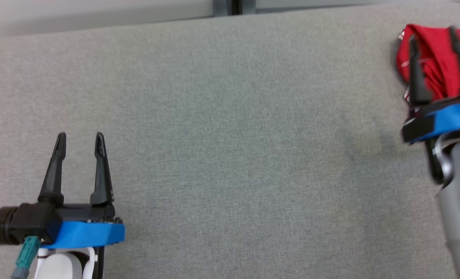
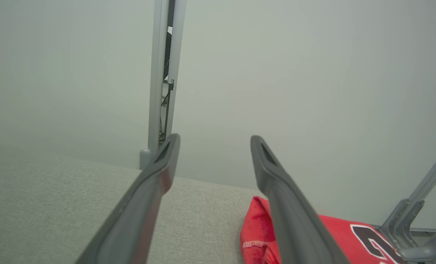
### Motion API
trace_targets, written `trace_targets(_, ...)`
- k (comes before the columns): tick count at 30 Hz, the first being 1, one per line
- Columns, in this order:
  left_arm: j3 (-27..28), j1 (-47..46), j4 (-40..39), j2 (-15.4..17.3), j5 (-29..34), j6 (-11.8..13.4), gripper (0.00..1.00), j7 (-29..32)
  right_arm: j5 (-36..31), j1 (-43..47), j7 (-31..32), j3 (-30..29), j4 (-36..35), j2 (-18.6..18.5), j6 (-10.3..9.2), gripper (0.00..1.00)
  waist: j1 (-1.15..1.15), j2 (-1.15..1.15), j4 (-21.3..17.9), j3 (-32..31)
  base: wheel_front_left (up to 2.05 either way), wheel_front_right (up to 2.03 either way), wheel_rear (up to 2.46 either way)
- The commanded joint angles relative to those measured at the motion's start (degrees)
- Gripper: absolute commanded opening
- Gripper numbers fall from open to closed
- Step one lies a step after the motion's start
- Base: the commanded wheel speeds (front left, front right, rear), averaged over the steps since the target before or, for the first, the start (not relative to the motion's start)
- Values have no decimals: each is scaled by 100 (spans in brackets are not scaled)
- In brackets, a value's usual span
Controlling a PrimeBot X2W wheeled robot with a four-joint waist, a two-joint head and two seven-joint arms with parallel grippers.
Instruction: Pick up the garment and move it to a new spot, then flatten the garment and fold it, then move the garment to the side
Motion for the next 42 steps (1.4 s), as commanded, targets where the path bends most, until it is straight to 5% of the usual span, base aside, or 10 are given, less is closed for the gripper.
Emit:
trace_targets(1, 30, 153, 49, 17, -18, 19, 100, -15, 89, 319, -17, 123, -131, 183, -7, 100, 1, 0, 118, -327, 0, 0, 0)
trace_targets(18, -72, 840, 226, 17, -138, 112, 100, -14, 198, 3036, -12, -247, -1382, 1161, -6, 100, 1, 0, 271, -1121, 0, 0, 0)
trace_targets(42, -9, 1218, 395, 17, -217, 53, 100, -14, 139, 3748, -12, -205, -1512, 1504, -6, 100, 1, 0, 218, -1525, 0, 0, 0)
